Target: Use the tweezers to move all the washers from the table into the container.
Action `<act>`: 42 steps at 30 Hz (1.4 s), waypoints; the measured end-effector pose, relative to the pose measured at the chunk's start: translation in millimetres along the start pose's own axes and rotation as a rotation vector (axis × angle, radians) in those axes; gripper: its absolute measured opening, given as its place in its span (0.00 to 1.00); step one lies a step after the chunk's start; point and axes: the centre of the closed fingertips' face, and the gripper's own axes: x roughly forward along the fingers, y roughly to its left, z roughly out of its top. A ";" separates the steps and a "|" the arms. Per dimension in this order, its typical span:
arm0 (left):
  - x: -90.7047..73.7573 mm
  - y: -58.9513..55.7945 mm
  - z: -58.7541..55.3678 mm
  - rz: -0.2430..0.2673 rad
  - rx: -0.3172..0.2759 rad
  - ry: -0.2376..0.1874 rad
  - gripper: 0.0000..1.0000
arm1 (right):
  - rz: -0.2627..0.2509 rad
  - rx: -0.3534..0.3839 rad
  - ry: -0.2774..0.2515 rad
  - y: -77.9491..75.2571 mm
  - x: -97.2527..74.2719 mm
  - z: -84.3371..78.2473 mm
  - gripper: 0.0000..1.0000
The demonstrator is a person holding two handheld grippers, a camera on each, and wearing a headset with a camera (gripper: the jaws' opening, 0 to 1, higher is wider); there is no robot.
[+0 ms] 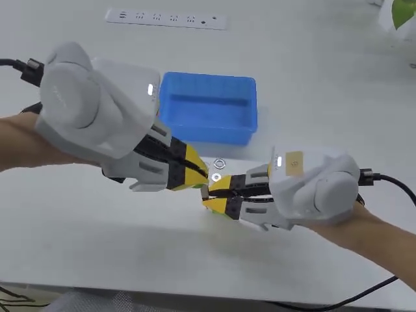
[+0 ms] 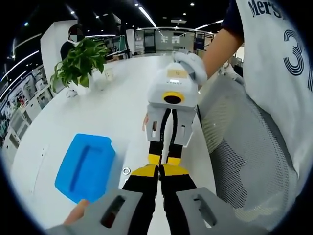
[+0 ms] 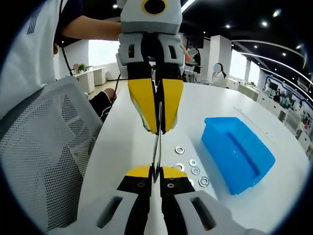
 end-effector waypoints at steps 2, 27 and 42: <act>0.3 -1.1 0.7 -0.005 -0.002 -0.007 0.06 | 0.000 0.002 -0.002 0.6 -0.3 -0.2 0.06; 7.6 -4.8 4.9 -0.008 0.001 -0.051 0.06 | 0.027 -0.003 0.020 1.0 2.9 -1.6 0.10; 7.9 -5.6 4.4 -0.011 0.019 -0.048 0.06 | 0.030 -0.008 0.031 0.9 3.5 -1.1 0.08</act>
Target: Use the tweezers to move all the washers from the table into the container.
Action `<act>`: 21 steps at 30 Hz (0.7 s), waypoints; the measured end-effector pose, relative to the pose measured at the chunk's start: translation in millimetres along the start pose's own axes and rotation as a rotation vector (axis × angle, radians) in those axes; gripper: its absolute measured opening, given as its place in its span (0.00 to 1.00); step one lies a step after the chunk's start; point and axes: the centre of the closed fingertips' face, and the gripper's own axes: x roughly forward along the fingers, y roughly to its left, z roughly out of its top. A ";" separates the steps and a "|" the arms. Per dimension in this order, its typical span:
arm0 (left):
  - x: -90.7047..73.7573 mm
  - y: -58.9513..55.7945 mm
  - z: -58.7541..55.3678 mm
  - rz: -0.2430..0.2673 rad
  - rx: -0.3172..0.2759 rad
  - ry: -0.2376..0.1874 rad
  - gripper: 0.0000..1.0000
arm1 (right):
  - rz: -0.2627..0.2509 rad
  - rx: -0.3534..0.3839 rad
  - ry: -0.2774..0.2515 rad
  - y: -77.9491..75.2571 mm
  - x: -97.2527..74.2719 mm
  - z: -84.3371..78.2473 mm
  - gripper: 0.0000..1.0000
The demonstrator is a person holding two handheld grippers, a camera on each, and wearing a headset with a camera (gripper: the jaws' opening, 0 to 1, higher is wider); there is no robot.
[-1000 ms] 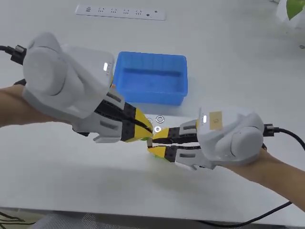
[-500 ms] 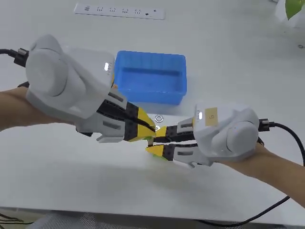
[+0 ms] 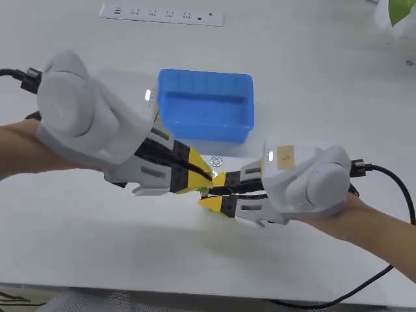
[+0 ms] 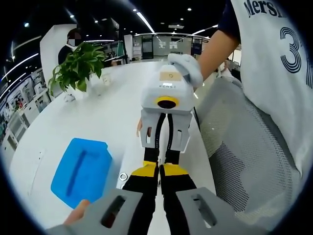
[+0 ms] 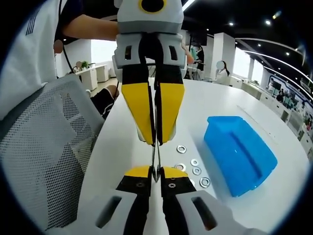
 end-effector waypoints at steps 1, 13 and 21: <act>-2.7 1.0 0.3 0.003 -0.003 -0.003 0.06 | -0.001 0.003 -0.004 -0.3 -0.1 1.0 0.08; -25.0 8.5 -4.4 0.044 -0.029 0.003 0.06 | -0.021 -0.056 -0.007 -8.2 4.3 16.0 0.08; -34.3 17.6 -2.2 0.078 -0.012 0.007 0.06 | -0.057 -0.111 -0.011 -21.0 10.7 28.1 0.10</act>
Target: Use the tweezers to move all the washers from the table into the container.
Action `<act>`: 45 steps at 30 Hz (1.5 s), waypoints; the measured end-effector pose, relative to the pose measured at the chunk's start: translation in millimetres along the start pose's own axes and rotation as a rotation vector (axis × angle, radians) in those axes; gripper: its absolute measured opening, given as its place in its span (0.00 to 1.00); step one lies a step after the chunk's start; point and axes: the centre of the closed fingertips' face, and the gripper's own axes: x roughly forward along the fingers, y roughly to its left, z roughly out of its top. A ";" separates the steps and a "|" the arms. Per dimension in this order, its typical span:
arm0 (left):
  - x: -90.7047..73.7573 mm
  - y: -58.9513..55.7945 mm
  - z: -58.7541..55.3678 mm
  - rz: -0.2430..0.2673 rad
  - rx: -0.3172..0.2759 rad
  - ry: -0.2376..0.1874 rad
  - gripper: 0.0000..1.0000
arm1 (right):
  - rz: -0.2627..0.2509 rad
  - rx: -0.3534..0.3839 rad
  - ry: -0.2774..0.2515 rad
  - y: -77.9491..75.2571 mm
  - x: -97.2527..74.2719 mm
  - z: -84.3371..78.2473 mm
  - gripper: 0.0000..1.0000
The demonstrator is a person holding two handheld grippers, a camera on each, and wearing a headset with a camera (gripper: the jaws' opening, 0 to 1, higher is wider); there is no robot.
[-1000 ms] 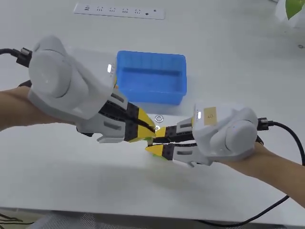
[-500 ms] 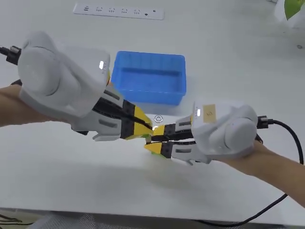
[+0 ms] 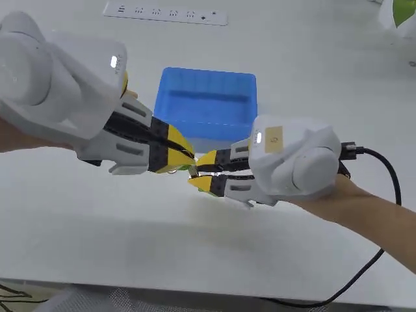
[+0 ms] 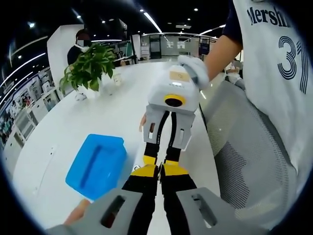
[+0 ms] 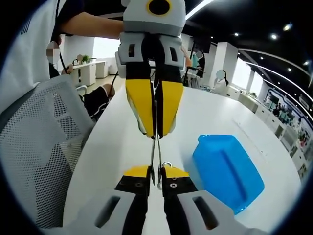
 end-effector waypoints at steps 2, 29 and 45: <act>-0.5 1.1 -1.0 0.003 0.003 0.004 0.06 | -0.005 -0.009 0.002 -1.5 1.2 -0.3 0.10; 14.9 14.7 -13.8 -0.012 -0.025 0.031 0.06 | 0.006 0.085 0.019 -7.8 13.2 -21.6 0.12; 15.5 13.2 -14.5 -0.014 -0.041 0.028 0.06 | 0.010 0.090 0.031 -5.3 15.1 -23.7 0.10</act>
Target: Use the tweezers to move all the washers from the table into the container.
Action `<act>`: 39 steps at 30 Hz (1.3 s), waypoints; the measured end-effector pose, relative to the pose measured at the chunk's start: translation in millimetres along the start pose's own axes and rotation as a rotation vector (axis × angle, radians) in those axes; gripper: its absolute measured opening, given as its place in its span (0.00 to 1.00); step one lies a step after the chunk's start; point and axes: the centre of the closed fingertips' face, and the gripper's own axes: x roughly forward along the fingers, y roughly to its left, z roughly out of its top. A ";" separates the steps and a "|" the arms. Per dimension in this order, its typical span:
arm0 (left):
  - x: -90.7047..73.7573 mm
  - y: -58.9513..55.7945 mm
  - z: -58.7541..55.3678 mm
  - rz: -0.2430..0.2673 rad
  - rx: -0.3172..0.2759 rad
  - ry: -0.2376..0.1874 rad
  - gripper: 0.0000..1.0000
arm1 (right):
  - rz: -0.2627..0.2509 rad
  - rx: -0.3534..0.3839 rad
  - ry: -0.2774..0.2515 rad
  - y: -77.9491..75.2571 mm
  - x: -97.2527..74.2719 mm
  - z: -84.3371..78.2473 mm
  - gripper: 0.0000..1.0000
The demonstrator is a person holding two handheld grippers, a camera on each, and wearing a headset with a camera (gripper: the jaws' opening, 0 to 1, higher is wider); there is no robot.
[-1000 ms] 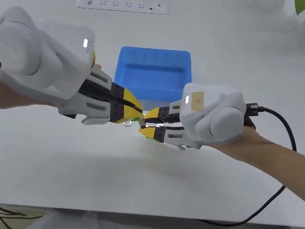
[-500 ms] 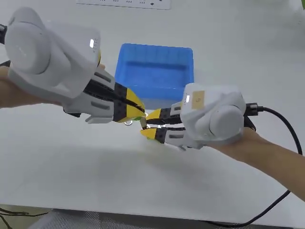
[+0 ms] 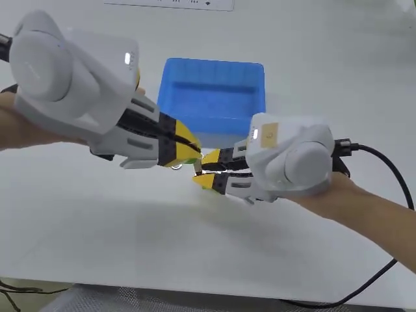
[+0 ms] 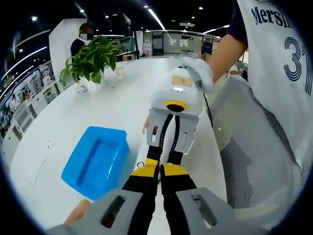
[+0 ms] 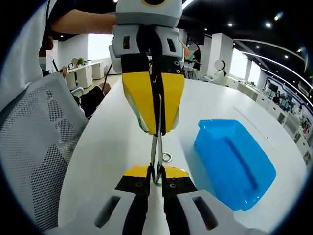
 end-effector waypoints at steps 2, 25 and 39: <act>-1.2 -1.8 -1.1 -0.007 -0.031 -0.001 0.06 | -0.005 -0.008 0.004 0.2 0.2 0.3 0.10; -33.6 23.1 44.1 0.028 0.027 -0.040 0.06 | -0.061 -0.031 -0.048 -31.4 -32.3 43.1 0.10; -44.8 57.5 76.9 0.020 0.060 -0.058 0.06 | -0.117 -0.064 -0.086 -72.6 -49.7 70.3 0.10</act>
